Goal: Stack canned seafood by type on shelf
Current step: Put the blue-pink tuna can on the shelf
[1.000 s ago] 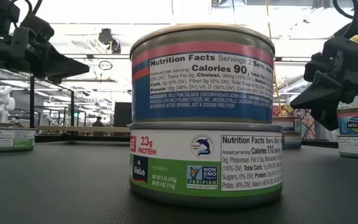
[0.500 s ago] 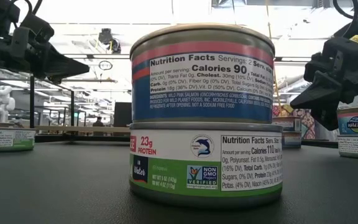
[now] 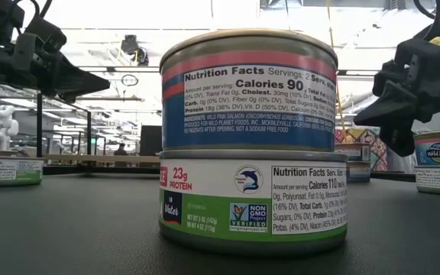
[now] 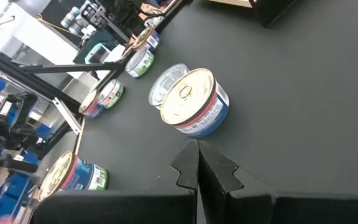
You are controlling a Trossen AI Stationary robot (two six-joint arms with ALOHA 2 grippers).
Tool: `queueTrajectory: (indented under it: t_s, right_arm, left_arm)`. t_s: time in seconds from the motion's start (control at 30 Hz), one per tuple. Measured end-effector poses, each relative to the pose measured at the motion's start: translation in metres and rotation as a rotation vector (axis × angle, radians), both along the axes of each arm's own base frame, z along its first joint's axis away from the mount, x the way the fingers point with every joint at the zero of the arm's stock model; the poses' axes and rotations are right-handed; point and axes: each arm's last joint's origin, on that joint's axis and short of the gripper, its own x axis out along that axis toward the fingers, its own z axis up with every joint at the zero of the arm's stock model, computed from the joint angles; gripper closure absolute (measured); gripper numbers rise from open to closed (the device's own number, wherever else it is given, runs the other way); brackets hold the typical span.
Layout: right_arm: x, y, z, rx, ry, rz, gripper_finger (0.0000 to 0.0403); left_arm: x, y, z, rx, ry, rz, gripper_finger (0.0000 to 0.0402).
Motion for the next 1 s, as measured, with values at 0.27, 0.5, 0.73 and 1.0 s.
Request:
queueTrajectory:
  t_s: [0.27,0.5,0.73,1.0]
  right_arm:
    - [0.000,0.000,0.001,-0.004,-0.009,0.001,0.0403]
    - [0.000,0.000,0.001,-0.020,-0.009,0.005,0.0403]
    - [0.001,0.000,0.005,-0.128,-0.051,0.032,0.0403]
    - [0.004,0.000,0.030,-0.317,-0.297,0.047,0.0403]
  left_arm:
    - [0.000,0.000,0.000,0.000,0.001,0.000,0.0352]
    - [0.000,0.000,0.000,-0.003,-0.002,0.000,0.0352]
    - [0.001,-0.002,0.009,-0.263,-0.145,-0.049,0.0352]
    - [0.001,-0.004,0.015,-0.315,-0.192,-0.140,0.0352]
